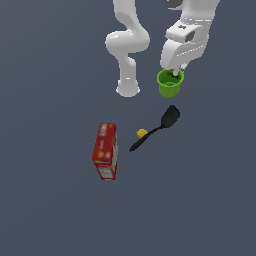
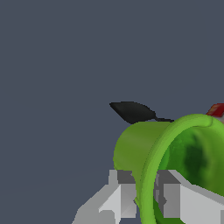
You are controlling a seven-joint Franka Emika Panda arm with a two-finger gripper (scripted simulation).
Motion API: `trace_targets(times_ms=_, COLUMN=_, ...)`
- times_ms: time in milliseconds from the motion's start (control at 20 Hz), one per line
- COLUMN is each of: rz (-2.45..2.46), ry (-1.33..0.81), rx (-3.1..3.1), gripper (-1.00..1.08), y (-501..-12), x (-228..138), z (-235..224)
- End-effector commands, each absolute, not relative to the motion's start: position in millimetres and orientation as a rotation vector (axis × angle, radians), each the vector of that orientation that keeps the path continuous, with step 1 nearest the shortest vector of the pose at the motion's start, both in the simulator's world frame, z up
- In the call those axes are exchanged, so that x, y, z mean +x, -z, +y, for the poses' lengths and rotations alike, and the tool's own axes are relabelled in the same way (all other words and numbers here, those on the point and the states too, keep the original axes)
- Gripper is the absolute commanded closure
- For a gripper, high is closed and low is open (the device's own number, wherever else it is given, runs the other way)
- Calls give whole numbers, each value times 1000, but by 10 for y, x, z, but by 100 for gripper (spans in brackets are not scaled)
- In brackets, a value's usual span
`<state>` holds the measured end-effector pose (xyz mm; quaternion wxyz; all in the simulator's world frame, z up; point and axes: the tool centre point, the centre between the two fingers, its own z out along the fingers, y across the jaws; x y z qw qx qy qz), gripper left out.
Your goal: Pick up a designated object from a clutter of objects.
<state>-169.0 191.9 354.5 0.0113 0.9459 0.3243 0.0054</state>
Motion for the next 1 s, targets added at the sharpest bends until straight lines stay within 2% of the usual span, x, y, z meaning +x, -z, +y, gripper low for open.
trace_targets(times_ms=0, rz=1010, ry=-19, rx=2949, gripper=108, y=-3760, x=-1684, z=1859)
trace_targets(times_ms=450, rz=1007, ry=-19, rx=2947, gripper=108, y=-4252, x=-1648, z=1731)
trace_targets(times_ms=950, rz=1007, ry=-20, rx=2946, gripper=108, y=-4353, x=-1627, z=1711)
